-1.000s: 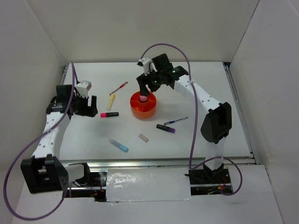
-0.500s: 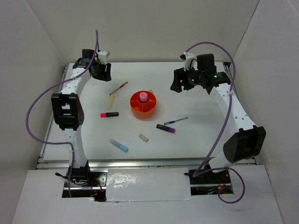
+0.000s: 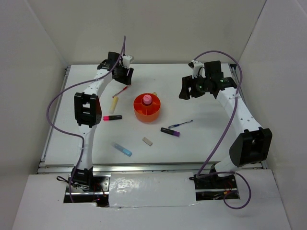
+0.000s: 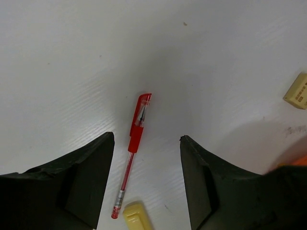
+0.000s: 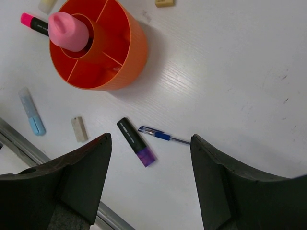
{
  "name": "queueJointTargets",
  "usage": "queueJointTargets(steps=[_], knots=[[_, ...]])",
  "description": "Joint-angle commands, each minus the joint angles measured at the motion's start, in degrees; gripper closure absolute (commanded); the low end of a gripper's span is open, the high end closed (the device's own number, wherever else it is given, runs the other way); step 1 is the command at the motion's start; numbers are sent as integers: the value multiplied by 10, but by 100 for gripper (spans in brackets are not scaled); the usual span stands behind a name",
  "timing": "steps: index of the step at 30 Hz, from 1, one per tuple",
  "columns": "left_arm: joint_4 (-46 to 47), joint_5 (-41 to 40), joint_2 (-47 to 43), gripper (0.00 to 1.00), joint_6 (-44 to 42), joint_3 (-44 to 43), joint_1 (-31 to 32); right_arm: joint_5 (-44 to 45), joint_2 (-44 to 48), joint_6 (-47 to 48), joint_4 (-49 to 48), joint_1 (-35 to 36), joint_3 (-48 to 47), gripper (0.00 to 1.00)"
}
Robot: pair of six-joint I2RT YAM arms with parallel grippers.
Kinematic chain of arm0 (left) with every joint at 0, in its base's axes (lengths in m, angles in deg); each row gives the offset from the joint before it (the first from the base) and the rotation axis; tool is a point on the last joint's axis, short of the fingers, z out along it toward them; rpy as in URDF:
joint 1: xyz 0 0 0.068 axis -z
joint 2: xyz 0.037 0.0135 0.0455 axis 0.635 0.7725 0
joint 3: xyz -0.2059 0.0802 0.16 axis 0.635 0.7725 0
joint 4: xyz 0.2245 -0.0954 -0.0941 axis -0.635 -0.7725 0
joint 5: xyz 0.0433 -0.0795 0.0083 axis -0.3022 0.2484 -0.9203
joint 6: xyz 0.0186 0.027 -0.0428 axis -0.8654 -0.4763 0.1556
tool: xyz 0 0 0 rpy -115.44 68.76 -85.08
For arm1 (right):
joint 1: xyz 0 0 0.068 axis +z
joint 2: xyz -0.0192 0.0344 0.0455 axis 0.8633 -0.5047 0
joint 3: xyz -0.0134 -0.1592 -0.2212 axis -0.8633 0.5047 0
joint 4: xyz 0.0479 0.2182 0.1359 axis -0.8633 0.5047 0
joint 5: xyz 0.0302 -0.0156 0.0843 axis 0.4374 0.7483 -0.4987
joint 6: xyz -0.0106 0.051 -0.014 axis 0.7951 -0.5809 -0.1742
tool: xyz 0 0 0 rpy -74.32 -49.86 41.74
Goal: Sort the stationery into containers
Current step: Pick up the pen from the center of the board.
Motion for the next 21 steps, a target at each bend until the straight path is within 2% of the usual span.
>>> queueJointTargets(steps=[1, 7, 12, 15, 18, 19, 21], knots=[[-12, -18, 25, 31, 0, -14, 5, -6, 14, 2, 2, -4, 2, 27], [-9, -34, 47, 31, 6, -16, 1, -17, 10, -7, -3, -1, 2, 27], [-15, -39, 56, 34, 1, -8, 2, -10, 7, -4, -3, 4, 3, 29], [-21, -34, 61, 40, -5, -5, 1, -7, 6, -1, -2, 8, 3, 29], [-31, -31, 67, 52, -8, -6, 2, -4, 6, 0, 0, 10, 2, 29], [-32, -31, 66, 64, -8, -5, 2, -2, 7, 1, 2, 10, 1, 29], [-34, -36, 67, 79, -4, -5, 2, -1, 9, 4, 3, 10, 1, 29]])
